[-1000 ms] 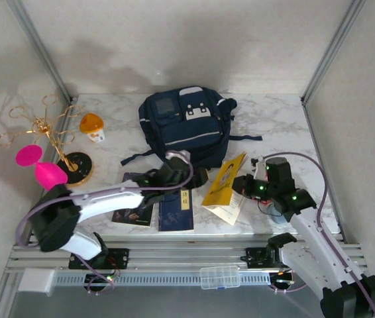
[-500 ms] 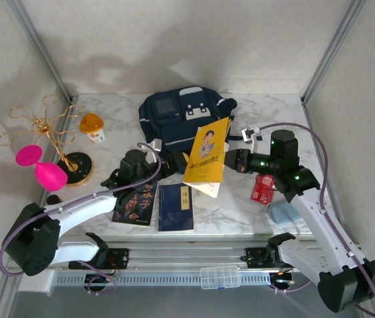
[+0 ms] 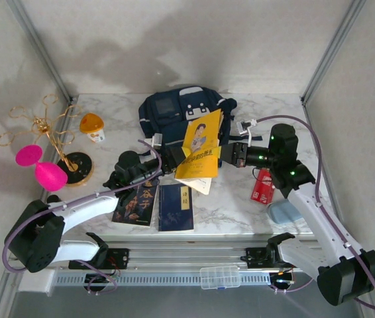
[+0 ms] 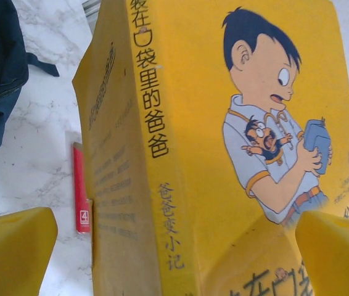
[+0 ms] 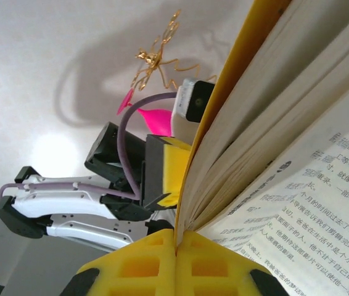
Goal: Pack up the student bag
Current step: Pick up the pencil case from the center of the table.
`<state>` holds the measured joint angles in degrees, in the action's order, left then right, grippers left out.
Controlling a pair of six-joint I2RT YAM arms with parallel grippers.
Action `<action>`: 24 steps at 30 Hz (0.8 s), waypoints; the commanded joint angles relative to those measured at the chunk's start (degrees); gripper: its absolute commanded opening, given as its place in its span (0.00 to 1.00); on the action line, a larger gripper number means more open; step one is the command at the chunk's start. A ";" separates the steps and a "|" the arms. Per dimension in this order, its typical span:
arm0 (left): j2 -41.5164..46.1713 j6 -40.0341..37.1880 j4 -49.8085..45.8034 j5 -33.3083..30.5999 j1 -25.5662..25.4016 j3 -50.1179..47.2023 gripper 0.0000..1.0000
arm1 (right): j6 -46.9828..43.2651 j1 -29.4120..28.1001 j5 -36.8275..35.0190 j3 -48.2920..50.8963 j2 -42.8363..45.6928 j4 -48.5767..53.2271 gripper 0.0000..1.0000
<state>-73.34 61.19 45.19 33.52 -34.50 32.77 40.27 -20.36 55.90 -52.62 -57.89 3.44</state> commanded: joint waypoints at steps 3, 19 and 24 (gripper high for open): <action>0.34 2.17 3.10 2.50 -1.43 2.19 0.85 | -3.98 -0.39 1.76 0.94 -0.45 -2.33 0.00; 3.92 -0.94 -5.73 -2.17 -2.94 4.08 0.07 | -9.88 -0.22 -3.83 2.09 -1.09 7.68 0.20; 3.73 -1.57 -5.05 -3.69 -2.67 6.01 0.00 | -9.98 1.76 -11.27 2.26 -1.41 13.92 0.85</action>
<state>-70.89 61.06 35.83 29.56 -36.29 35.18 31.33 -19.90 49.04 -50.24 -58.78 13.85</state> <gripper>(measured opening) 0.134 0.710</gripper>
